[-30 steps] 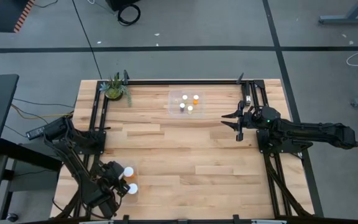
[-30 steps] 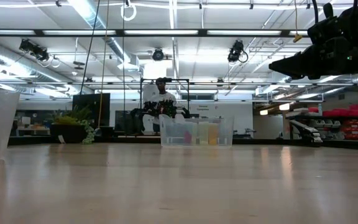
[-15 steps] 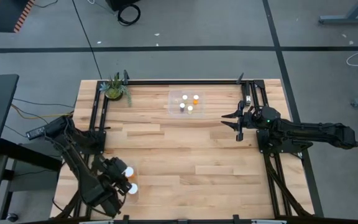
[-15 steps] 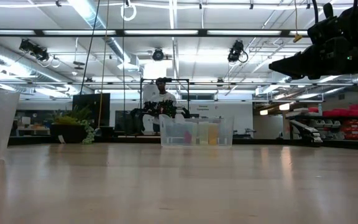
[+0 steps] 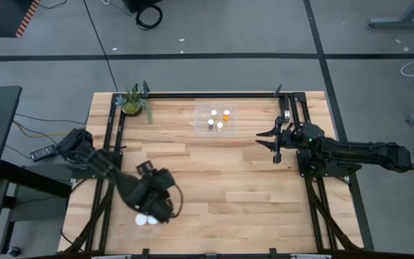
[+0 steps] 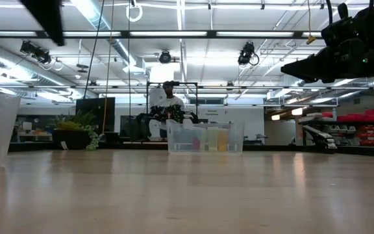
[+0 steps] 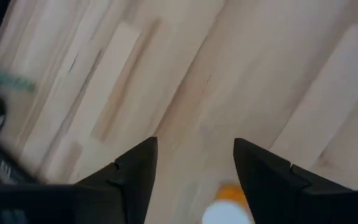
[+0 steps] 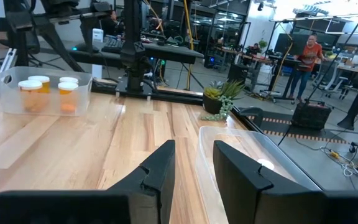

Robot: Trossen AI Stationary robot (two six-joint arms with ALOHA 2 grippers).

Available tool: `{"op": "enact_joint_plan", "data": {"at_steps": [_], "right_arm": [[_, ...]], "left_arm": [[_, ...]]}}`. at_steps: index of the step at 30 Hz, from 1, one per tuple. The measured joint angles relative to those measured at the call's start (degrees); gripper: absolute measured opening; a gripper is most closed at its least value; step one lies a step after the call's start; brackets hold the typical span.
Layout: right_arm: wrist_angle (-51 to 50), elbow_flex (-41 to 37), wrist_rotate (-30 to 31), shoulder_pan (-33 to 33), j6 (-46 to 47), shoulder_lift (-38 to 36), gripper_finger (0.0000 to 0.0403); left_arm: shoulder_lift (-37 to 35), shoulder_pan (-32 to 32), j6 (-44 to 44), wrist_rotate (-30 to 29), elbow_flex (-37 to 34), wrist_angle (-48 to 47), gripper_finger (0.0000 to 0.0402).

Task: Pick and place medicine bottles into bin by pill shape (circle, oval)
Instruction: Return to Home Position

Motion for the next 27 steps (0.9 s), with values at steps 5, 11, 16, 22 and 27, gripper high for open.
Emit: {"op": "enact_joint_plan", "data": {"at_steps": [5, 11, 16, 22, 27], "right_arm": [[0.0, 0.0, 0.0, 0.0, 0.0, 0.0, 0.0115], [0.0, 0.0, 0.0, 0.0, 0.0, 0.0, 0.0115], [0.0, 0.0, 0.0, 0.0, 0.0, 0.0, 0.0115], [0.0, 0.0, 0.0, 0.0, 0.0, 0.0, 0.0115], [0.0, 0.0, 0.0, 0.0, 0.0, 0.0, 0.0115]], "left_arm": [[0.0, 4.6, 14.9, 0.0, 0.7, 10.4, 0.0195], [-0.6, 9.2, 30.8, 2.0, 0.7, 21.2, 0.0158], [-3.1, 12.9, 39.2, 3.5, 0.7, 26.3, 0.0113], [-7.5, 16.4, 45.1, 3.6, 0.7, 28.0, 0.0058], [-10.7, 18.9, 49.1, 3.6, 0.7, 30.4, 0.0025]]}}
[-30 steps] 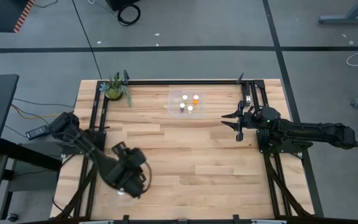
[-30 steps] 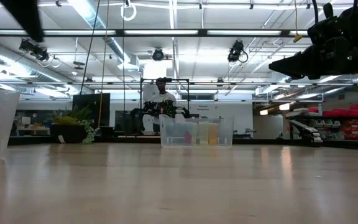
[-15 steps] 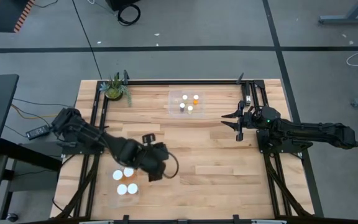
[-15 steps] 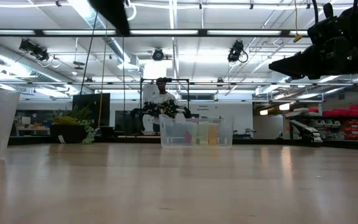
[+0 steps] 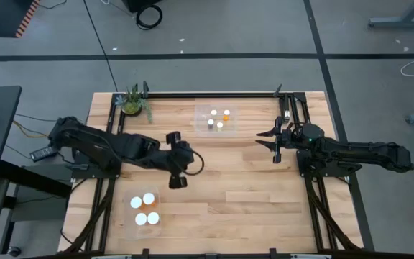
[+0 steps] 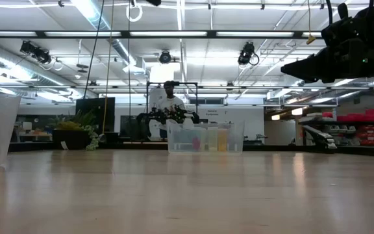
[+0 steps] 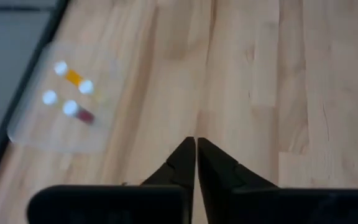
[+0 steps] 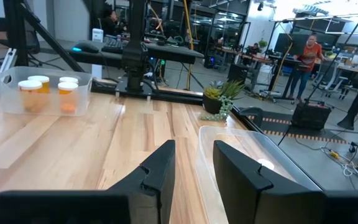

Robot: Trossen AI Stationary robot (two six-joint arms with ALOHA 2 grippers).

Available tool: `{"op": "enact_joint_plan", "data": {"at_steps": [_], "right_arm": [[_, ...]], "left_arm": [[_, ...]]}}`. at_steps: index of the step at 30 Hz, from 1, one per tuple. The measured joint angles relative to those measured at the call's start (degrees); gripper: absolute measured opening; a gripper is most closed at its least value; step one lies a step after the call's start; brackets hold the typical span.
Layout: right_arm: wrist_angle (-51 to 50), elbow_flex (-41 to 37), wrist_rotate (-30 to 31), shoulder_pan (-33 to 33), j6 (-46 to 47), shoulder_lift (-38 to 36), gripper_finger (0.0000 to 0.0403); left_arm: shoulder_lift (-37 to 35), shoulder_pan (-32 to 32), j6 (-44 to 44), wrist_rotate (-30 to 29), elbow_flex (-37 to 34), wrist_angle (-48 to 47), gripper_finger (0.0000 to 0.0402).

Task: Pick and place medicine bottles into bin by pill shape (circle, oval)
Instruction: Return to Home Position

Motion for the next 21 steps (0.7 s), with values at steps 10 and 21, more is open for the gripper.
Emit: {"op": "enact_joint_plan", "data": {"at_steps": [10, 21], "right_arm": [[0.0, 0.0, 0.0, 0.0, 0.0, 0.0, 0.0115], [-0.1, 0.0, 0.0, 0.0, 0.0, 0.0, 0.0115]], "left_arm": [[-5.4, 3.3, 5.9, 0.0, 0.0, 4.2, 0.0009], [-9.5, 5.3, 13.1, -1.2, -1.0, 9.9, 0.0005]]}}
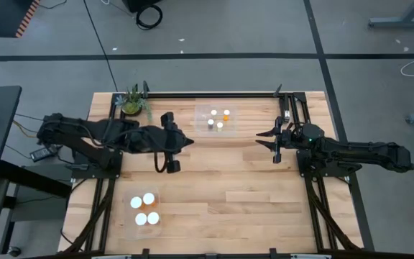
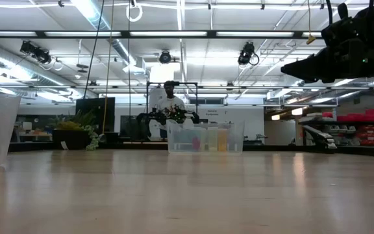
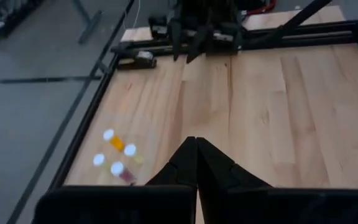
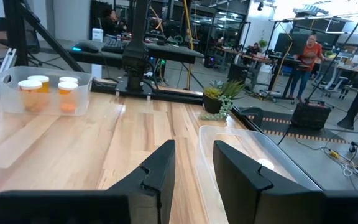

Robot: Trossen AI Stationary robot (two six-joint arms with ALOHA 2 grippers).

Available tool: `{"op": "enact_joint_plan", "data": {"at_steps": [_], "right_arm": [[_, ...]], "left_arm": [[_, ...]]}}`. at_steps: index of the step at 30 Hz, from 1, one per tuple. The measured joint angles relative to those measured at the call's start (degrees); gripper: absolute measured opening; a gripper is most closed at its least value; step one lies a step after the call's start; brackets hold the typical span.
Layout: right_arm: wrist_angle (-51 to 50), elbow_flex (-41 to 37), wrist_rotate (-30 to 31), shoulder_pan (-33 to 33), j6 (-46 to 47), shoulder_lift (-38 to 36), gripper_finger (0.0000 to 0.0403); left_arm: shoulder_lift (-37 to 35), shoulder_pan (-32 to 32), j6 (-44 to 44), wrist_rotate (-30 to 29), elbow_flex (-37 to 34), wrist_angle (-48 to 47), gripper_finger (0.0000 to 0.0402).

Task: Pick and place medicine bottles into bin by pill shape (circle, oval)
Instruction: Return to Home Position

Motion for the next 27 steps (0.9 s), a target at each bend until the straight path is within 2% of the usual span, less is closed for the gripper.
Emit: {"op": "enact_joint_plan", "data": {"at_steps": [7, 16, 27], "right_arm": [[0.0, 0.0, 0.0, 0.0, 0.0, 0.0, 0.0115], [0.0, 0.0, 0.0, 0.0, 0.0, 0.0, 0.0115], [-0.1, 0.0, 0.0, 0.0, 0.0, 0.0, 0.0115]], "left_arm": [[-3.0, 0.7, 1.9, 1.0, -10.8, 10.0, 0.0007], [-11.8, 3.1, 0.1, 3.5, -28.6, 23.6, 0.0009], [-21.3, 3.3, -0.4, 4.0, -42.7, 34.7, 0.0007]]}}
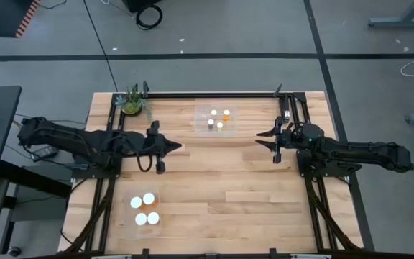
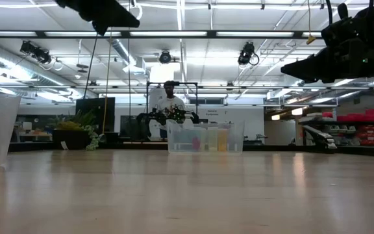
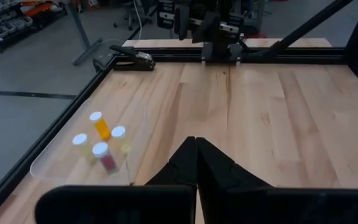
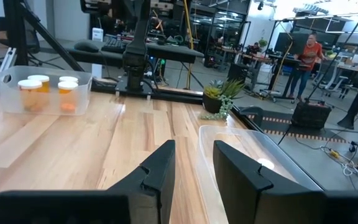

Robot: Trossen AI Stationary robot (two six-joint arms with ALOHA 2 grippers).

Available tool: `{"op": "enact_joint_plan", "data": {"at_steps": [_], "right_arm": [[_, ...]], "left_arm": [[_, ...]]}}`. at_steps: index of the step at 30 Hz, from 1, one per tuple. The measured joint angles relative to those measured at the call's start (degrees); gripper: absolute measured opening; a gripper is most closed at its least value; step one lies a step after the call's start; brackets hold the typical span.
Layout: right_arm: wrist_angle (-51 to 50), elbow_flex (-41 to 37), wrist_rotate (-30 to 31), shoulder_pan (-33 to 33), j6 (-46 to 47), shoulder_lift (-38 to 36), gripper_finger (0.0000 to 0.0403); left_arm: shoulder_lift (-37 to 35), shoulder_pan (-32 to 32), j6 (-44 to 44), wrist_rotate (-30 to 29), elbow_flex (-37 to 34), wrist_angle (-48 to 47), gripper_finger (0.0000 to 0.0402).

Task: Pick and place medicine bottles into bin by pill shape (circle, oval)
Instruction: Return to Home Position

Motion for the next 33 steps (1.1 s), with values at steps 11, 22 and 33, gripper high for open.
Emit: {"op": "enact_joint_plan", "data": {"at_steps": [11, 22, 33], "right_arm": [[0.0, 0.0, 0.0, 0.0, 0.0, 0.0, 0.0115], [0.0, 0.0, 0.0, 0.0, 0.0, 0.0, 0.0115], [-0.2, 0.0, 0.0, 0.0, 0.0, -0.6, 0.0115]], "left_arm": [[-7.9, -0.2, -1.2, 0.0, -9.2, 2.9, 0.0005], [-15.4, -0.6, -2.6, -0.2, -19.5, 9.0, 0.0006], [-22.2, -0.6, -5.6, -0.9, -29.5, 15.8, 0.0009]]}}
